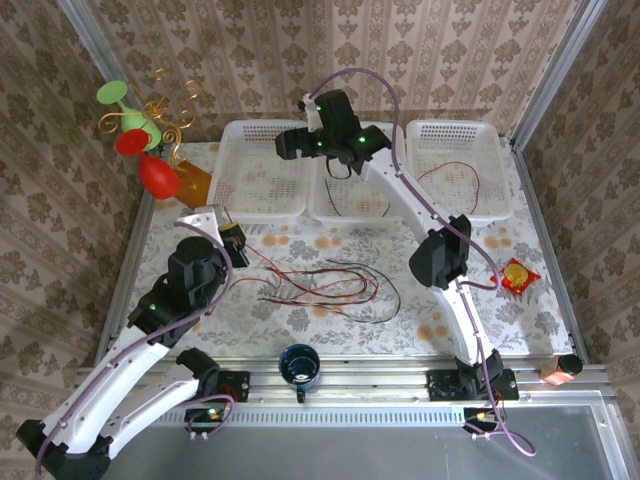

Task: Untangle the cables

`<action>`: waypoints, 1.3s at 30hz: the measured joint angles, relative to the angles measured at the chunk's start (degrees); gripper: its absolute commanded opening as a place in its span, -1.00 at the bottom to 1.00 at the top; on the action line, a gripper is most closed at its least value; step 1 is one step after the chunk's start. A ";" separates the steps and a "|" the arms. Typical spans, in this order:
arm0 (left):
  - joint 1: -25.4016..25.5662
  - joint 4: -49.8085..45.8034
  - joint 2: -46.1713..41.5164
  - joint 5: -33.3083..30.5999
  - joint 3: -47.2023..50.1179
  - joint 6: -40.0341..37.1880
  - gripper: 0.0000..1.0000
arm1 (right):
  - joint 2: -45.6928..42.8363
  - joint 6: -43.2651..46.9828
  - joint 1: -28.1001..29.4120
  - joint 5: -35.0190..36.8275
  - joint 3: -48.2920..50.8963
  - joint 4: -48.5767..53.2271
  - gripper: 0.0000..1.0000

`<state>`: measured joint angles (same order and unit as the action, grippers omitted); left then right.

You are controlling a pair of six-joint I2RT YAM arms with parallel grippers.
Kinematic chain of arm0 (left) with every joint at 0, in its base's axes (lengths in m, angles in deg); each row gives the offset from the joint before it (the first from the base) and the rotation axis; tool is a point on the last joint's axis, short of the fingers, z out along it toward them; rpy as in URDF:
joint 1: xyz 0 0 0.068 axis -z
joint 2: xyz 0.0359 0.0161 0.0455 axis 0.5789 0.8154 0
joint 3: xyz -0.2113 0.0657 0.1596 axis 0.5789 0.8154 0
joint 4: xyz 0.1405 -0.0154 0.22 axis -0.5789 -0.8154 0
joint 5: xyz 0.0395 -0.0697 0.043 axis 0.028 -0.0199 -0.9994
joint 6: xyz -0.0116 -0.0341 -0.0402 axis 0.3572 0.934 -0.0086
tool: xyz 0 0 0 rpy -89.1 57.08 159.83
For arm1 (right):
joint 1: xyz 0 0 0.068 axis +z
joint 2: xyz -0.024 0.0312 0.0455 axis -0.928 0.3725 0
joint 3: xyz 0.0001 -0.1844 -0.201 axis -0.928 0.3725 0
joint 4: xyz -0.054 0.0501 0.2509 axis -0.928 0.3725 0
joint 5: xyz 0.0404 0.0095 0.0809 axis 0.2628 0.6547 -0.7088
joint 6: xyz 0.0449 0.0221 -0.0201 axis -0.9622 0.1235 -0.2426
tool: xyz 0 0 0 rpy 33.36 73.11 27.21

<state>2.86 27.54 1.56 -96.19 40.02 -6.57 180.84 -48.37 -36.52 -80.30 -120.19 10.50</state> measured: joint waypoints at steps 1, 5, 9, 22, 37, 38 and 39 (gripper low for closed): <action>-0.02 0.15 0.94 0.24 -0.87 -0.17 -1.00 | -2.56 0.79 0.04 -0.66 3.89 -0.59 0.81; 0.00 0.72 3.69 1.40 -4.17 -0.87 -1.00 | -12.81 3.15 -0.07 -3.10 20.11 -6.58 0.83; -0.02 1.14 7.21 2.54 -9.07 -1.66 -1.00 | -25.46 7.19 -0.50 -6.03 41.13 -17.29 0.88; -2.67 2.99 17.40 7.87 -22.29 -5.60 -1.00 | -44.33 12.24 4.72 -16.90 83.82 -50.07 0.91; -2.80 2.75 18.23 10.40 -23.08 -5.55 -1.00 | -29.20 8.92 10.01 -17.44 81.15 -62.73 0.10; -2.91 2.73 18.05 10.43 -23.08 -5.55 -1.00 | -28.70 8.92 10.01 -17.38 80.37 -62.75 -0.02; -3.13 2.73 17.75 10.43 -23.08 -5.53 -1.00 | -28.15 8.72 10.01 -17.29 79.36 -62.79 -0.23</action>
<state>-0.26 30.27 19.31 -85.76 16.94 -12.10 152.68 -39.65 -26.51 -97.59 -40.83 -52.29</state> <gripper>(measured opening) 0.050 0.504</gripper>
